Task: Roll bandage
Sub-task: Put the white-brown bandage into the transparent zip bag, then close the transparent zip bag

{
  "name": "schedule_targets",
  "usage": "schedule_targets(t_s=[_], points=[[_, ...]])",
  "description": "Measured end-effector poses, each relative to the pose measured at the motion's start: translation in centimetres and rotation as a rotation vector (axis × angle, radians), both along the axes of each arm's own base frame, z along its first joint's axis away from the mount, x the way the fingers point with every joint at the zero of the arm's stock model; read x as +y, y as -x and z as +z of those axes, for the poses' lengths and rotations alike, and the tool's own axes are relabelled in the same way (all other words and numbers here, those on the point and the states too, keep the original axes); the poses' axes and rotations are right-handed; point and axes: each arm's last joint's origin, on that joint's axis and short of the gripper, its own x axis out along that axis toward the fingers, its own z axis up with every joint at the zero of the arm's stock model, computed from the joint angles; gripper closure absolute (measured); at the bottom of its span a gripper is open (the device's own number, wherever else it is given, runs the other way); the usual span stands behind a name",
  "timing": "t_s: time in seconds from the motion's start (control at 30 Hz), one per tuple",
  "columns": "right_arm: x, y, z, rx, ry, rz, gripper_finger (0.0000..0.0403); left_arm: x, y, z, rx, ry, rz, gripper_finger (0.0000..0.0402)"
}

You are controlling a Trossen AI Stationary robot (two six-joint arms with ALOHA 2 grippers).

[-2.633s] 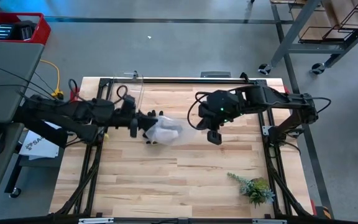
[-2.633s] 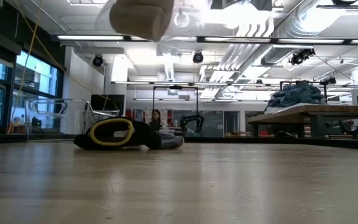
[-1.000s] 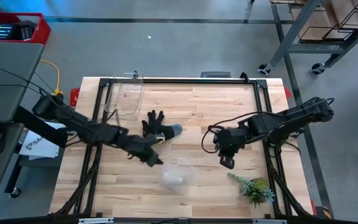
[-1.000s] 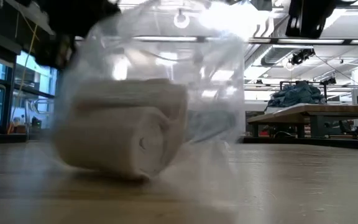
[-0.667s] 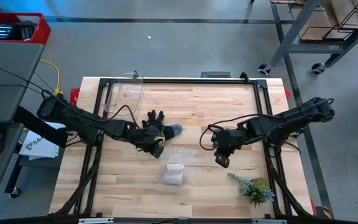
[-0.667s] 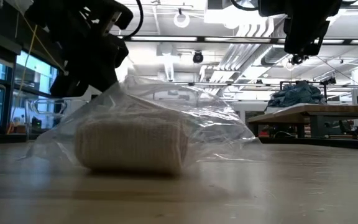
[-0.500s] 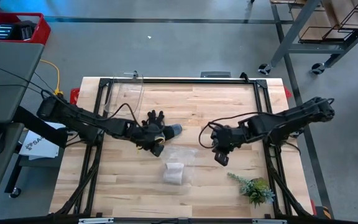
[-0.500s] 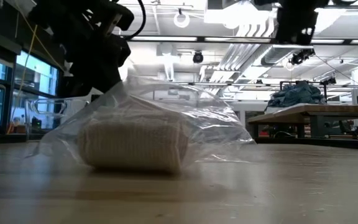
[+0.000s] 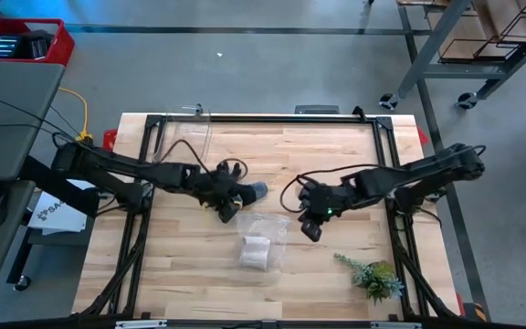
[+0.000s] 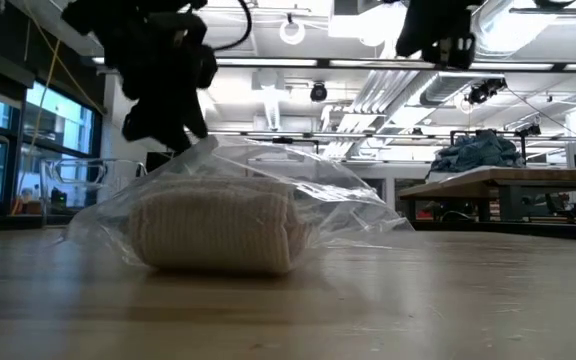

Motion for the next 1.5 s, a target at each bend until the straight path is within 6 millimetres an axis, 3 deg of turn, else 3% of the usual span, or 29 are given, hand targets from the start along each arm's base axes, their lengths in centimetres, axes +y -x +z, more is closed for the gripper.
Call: schedule_targets(t_s=[0.13,0.2,0.37,0.5,0.57,0.83,1.0,1.33,1.5], points=[[0.7,-2.2,-1.5,-0.029,-0.064,0.025,0.0402,0.7,0.2,2.3,-0.082,-0.068,-0.021,0.0206],[1.2,-3.5,-3.0,-0.018,-0.09,0.044,0.0402,0.0,0.0,2.7,-0.129,-0.053,-0.055,0.0211],[2.1,-5.6,-7.4,0.079,-0.083,0.081,0.0403,-4.2,-1.0,0.1,-0.046,-0.07,-0.186,0.0281],[2.2,-7.1,-9.6,0.064,-0.073,0.072,0.0403,-6.9,-2.0,-2.0,-0.038,-0.073,-0.199,0.0374],[1.7,-7.7,-10.2,0.052,-0.068,0.049,0.0403,-7.7,-2.5,-2.7,-0.043,-0.05,-0.162,0.0392],[-1.9,-8.5,-10.3,0.034,-0.022,0.013,0.0403,-10.8,-1.7,-2.8,-0.098,-0.023,-0.028,0.04],[-2.7,-8.8,-10.8,0.041,-0.045,0.038,0.0403,-12.4,-1.2,-3.6,-0.1,-0.033,0.038,0.0401],[-2.4,-9.3,-15.0,0.165,-0.079,0.09,0.0403,-11.8,-1.2,-7.5,0.087,-0.168,0.083,0.0401],[-2.4,-8.9,-15.4,0.214,-0.057,0.117,0.0403,-11.9,-0.1,-8.2,0.219,-0.197,0.002,0.0401]])
